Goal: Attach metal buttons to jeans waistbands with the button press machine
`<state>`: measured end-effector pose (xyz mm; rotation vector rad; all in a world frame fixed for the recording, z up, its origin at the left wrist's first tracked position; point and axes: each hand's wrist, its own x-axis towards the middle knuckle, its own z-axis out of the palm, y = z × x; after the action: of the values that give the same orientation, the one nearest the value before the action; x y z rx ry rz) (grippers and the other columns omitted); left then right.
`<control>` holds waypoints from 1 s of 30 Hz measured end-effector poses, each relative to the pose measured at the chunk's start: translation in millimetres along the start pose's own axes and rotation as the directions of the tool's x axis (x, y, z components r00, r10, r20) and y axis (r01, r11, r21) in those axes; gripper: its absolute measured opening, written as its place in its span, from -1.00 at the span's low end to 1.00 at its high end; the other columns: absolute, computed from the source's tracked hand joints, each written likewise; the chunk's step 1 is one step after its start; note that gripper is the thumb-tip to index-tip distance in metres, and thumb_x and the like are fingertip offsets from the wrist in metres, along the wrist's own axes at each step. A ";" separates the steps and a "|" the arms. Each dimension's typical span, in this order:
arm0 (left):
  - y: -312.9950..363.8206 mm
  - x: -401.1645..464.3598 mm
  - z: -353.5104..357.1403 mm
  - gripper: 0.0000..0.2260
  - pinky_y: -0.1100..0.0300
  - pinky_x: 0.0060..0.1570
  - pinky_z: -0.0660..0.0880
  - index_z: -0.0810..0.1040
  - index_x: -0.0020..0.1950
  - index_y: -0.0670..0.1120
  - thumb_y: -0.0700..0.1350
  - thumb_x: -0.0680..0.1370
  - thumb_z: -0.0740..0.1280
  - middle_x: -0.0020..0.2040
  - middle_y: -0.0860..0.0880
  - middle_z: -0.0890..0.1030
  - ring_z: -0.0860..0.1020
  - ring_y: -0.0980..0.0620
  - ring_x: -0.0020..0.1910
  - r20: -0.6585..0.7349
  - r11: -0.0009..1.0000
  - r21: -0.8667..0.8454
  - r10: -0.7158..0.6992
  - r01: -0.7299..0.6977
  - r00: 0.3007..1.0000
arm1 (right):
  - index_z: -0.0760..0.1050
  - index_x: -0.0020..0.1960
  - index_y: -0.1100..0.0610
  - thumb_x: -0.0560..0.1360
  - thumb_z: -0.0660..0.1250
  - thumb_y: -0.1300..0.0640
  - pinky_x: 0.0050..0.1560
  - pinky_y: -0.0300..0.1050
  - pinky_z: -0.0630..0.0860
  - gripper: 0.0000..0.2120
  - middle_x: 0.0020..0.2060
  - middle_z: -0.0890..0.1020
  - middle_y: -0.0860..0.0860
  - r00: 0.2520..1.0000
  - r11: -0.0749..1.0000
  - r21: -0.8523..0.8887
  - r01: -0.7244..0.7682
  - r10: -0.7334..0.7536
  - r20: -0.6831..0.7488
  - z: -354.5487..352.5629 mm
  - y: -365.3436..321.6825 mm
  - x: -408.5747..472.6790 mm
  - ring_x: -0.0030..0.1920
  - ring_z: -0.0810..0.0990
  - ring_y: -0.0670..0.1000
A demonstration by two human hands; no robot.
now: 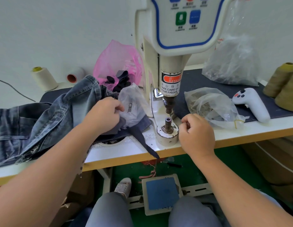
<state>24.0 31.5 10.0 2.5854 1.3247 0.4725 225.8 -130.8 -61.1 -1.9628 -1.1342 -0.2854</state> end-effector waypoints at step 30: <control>39.8 -38.0 0.6 -0.96 0.48 -0.36 0.35 0.60 -0.10 -0.06 -0.14 0.54 0.43 -0.25 0.16 0.58 0.47 0.28 -0.39 0.165 0.874 -0.462 0.255 -0.154 0.953 | 0.59 -0.02 0.19 0.56 0.20 0.13 -0.11 -0.26 0.42 -0.78 -0.21 0.55 -0.04 0.963 0.899 0.369 0.237 -0.267 0.033 -43.3 -39.9 -41.6 -0.14 0.49 -0.08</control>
<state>33.3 -22.5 14.7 2.3137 0.7600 0.4425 178.9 -178.9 -35.1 -1.5154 -1.3906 -0.1178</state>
